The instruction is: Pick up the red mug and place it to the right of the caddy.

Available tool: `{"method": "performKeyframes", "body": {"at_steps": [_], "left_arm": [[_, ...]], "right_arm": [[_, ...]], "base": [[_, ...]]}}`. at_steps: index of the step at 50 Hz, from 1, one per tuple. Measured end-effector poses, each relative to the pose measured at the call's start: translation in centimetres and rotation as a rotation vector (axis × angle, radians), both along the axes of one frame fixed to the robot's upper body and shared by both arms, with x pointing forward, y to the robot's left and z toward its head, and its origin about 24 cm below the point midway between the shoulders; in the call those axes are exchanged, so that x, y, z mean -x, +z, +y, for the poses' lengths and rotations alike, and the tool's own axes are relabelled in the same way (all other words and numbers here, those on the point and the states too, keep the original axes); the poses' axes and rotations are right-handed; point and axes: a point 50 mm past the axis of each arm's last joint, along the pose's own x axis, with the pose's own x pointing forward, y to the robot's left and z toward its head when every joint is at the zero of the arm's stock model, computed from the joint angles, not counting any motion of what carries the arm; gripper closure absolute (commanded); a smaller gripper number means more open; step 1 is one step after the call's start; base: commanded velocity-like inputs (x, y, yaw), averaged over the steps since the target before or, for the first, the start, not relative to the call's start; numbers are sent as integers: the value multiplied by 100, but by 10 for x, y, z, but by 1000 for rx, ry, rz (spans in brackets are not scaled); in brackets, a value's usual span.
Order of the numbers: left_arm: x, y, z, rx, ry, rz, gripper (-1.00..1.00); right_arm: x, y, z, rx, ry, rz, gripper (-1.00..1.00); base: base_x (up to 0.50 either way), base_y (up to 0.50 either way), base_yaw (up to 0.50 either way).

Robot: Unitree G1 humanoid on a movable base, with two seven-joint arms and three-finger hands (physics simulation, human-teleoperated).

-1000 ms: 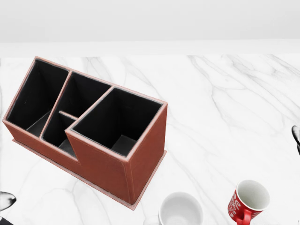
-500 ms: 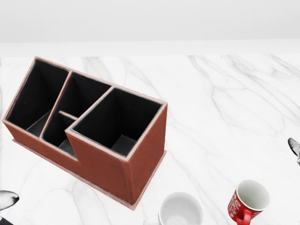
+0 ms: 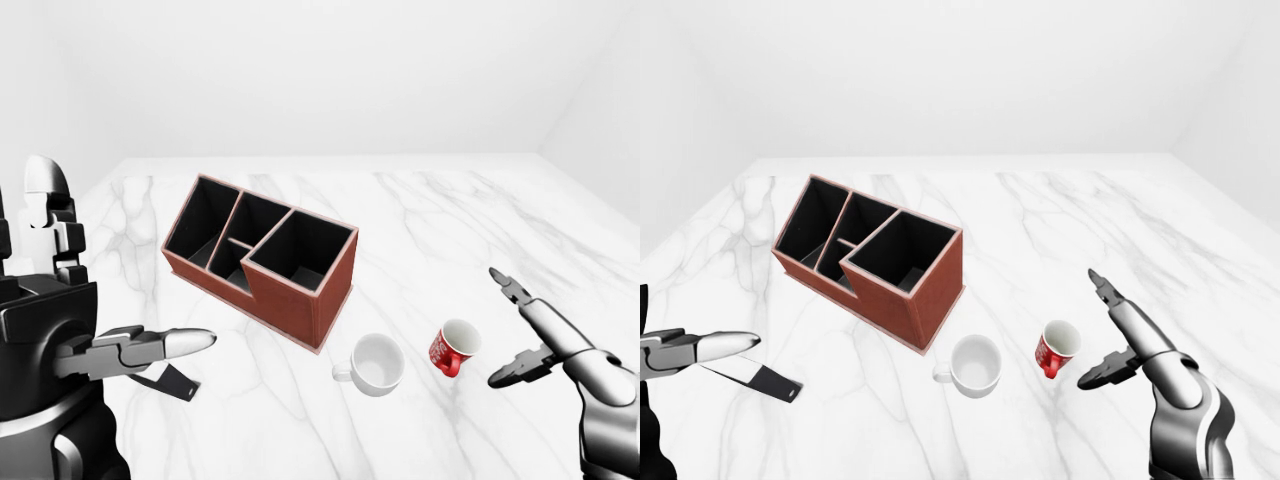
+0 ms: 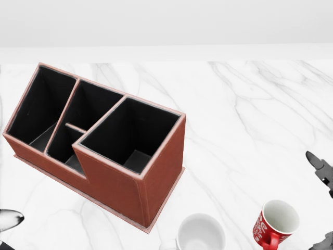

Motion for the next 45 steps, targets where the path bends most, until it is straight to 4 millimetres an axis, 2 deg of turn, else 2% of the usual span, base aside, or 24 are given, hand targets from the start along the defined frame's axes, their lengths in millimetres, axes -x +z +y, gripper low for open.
{"method": "performKeyframes", "body": {"at_steps": [19, 45], "left_arm": [[3, 2, 1, -1, 4, -13, -100], [1, 1, 1, -1, 1, -6, -100]], "right_arm": [[-8, -16, 4, 69, 20, 107, -96], [-34, -17, 0, 147, 51, 175, -96]], "base": [[0, 0, 0], [0, 0, 0]]}}
